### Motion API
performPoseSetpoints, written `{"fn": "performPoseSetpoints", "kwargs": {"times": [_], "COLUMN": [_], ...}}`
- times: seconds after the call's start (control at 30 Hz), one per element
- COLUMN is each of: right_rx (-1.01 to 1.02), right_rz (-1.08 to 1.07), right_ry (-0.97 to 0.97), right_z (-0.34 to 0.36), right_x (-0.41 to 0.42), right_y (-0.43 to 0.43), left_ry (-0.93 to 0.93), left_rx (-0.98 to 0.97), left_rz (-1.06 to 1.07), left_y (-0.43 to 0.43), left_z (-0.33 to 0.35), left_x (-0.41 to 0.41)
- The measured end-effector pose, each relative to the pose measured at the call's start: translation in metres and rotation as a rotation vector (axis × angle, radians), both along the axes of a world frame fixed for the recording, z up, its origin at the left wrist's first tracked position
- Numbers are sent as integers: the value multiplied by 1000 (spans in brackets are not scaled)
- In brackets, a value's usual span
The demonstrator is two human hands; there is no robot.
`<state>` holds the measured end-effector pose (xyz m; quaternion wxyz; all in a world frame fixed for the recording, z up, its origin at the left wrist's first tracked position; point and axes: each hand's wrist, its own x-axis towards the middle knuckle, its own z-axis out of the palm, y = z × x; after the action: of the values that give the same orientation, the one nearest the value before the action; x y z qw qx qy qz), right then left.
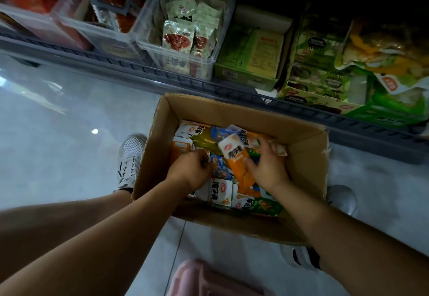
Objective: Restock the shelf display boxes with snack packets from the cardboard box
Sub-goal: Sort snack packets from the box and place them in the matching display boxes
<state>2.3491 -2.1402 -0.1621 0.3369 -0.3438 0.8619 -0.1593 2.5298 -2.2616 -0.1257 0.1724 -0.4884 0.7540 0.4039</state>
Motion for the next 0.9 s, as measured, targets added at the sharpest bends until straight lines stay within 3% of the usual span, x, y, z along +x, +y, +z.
{"fn": "performPoseSetpoints", "kwargs": {"times": [0.17,0.27,0.43,0.57,0.77,0.9], "right_rx": [99,34,-97,-60,-128,-215], "right_rz": [-3,-93,-136,-187,-273,-439], "right_ry": [-4,-48,-225,-400,-665,-810], "right_z": [-10,-14,-21,-15,20,29], "right_x": [0,8,20,13,5,16], "right_y": [-7,-7,-3,-8,-17,-25], "left_ry": [49,104,229,391,540,483], "left_rx": [161,276,376,497,626,642], "left_rz": [154,328,575,741,896,797], "left_y": [1,0,0,1,3,8], "left_z": [-8,-13,-14,-5,12,21], "left_x": [3,3,-3,-9,-18,-21]}}
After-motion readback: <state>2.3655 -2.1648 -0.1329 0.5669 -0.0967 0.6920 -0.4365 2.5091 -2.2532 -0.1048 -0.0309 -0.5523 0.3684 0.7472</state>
